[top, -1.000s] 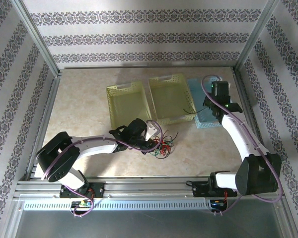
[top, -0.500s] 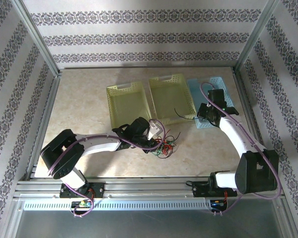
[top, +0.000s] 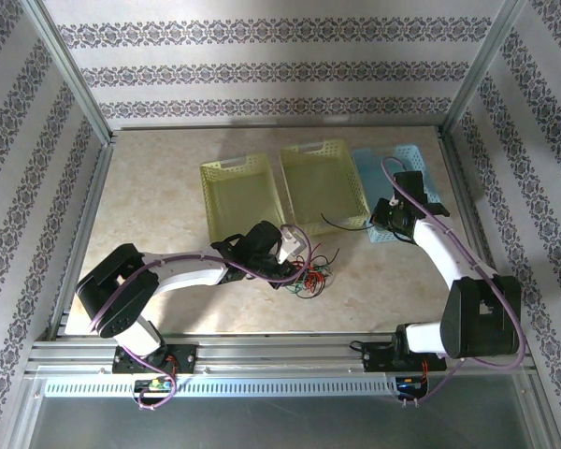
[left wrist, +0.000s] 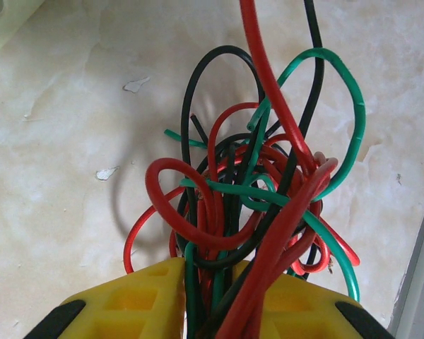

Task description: Untangle the cables

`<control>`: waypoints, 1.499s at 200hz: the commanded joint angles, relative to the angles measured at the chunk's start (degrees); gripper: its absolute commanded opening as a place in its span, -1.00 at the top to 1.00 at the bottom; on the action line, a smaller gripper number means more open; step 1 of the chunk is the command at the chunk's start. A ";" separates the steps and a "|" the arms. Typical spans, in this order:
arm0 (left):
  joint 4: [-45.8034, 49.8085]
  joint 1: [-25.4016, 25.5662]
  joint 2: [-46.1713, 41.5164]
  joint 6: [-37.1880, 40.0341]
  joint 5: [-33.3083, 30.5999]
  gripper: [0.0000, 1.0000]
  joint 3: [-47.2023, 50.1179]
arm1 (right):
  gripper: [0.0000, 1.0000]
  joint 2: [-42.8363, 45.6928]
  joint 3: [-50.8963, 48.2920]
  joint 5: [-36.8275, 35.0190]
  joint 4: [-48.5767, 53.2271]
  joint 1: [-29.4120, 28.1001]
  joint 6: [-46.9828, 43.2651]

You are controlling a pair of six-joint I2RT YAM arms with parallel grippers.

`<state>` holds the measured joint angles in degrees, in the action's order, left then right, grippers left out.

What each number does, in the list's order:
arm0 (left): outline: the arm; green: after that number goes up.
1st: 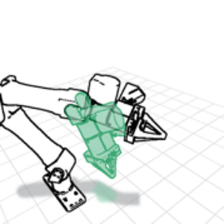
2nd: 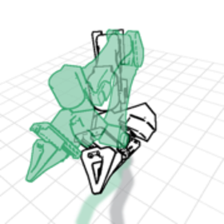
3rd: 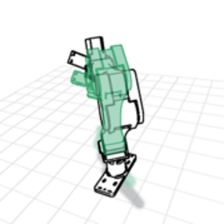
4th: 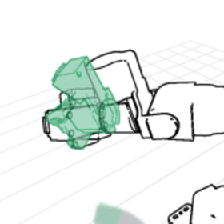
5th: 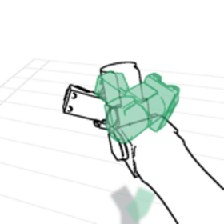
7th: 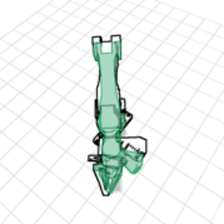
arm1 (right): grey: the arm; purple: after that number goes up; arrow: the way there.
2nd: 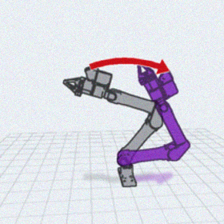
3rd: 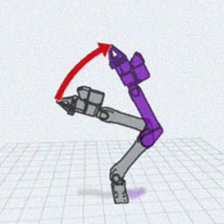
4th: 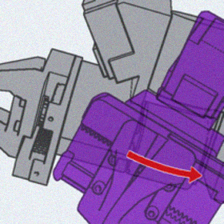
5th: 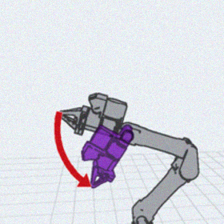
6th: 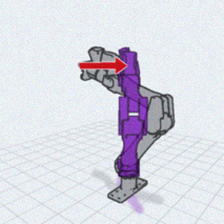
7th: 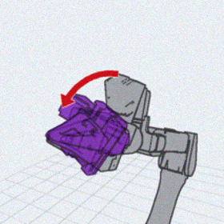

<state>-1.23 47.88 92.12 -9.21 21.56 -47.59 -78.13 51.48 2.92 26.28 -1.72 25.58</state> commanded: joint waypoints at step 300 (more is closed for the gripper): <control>-1.65 -1.03 -2.04 1.04 -1.46 0.53 -1.59 | 1.00 -5.64 -0.77 -9.51 -18.28 1.36 11.99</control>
<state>-1.21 47.88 89.93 -9.21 19.86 -46.76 -83.13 51.66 -10.85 8.32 0.03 35.88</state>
